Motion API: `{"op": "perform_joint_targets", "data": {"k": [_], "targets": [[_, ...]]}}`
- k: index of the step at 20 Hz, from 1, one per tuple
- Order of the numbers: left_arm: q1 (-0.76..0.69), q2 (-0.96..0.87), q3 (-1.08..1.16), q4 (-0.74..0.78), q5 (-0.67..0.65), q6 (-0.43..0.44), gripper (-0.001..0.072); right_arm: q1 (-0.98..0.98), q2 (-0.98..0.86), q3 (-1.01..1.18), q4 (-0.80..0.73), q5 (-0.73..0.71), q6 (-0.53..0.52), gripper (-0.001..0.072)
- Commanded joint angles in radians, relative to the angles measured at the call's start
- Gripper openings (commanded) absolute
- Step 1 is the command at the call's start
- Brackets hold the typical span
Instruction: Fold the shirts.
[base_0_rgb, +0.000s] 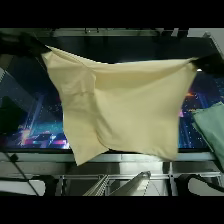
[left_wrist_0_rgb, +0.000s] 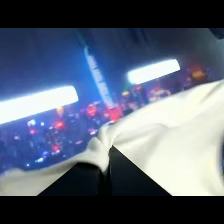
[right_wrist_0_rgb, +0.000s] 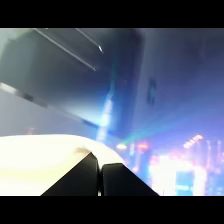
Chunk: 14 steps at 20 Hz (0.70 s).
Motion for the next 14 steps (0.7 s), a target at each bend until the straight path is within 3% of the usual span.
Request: {"op": "perform_joint_targets", "data": {"k": [1,2,3,4,5,9,12,14], "targets": [[0.005,-0.311,0.131,-0.056,-0.011,0.007,0.0012,0.083,-0.263,-0.015,0.115,-0.235,-0.173,0.0020],[0.001,-0.372,0.170,-0.056,-0.027,-0.013,0.0055,0.087,-0.315,0.004,0.188,-0.254,-0.242,0.0022],[-0.005,-0.412,0.193,-0.056,-0.050,-0.053,0.0340,0.087,-0.350,0.022,0.250,-0.254,-0.280,0.0054],[-0.005,-0.438,0.201,-0.057,-0.075,-0.098,0.0717,0.084,-0.371,0.042,0.285,-0.253,-0.282,0.0296],[-0.002,-0.444,0.193,-0.058,-0.093,-0.119,0.0715,0.080,-0.375,0.062,0.279,-0.253,-0.282,0.0438],[0.061,-0.396,0.155,-0.055,-0.014,-0.116,0.0713,0.001,-0.301,0.095,0.085,-0.125,-0.157,0.0432],[0.130,-0.346,0.136,-0.053,0.232,-0.134,0.0711,-0.079,-0.235,0.078,-0.159,0.122,0.009,0.0428],[0.162,-0.277,0.028,-0.015,0.333,-0.135,0.0630,-0.121,-0.198,0.000,-0.245,0.229,0.063,0.0342]]}}
